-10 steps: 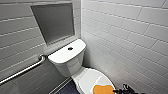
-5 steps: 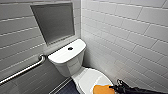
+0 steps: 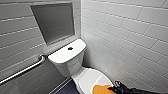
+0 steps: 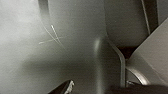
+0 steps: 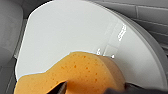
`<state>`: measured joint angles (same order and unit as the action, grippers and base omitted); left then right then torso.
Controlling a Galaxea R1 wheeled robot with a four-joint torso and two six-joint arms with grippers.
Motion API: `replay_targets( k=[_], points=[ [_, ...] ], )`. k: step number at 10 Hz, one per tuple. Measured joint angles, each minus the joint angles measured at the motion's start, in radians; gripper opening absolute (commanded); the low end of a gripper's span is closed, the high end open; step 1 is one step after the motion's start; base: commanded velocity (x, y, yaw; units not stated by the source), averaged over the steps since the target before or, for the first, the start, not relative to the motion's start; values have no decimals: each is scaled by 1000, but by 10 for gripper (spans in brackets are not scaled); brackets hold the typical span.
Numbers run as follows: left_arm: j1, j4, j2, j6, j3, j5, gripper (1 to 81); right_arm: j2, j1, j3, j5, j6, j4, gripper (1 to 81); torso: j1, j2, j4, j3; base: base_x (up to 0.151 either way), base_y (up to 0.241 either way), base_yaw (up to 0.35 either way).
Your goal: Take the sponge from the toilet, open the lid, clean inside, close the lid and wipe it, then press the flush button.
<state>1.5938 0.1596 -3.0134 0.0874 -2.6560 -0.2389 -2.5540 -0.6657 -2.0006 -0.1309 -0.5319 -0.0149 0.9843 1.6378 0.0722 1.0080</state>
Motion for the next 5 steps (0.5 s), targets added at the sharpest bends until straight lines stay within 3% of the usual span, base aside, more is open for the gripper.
replay_targets(
  k=[5],
  points=[
    [0,0,8,0,0,0,811,-127,-14,-149,29,0,-36,811,0,0,0,0,0,0,0]
  ],
)
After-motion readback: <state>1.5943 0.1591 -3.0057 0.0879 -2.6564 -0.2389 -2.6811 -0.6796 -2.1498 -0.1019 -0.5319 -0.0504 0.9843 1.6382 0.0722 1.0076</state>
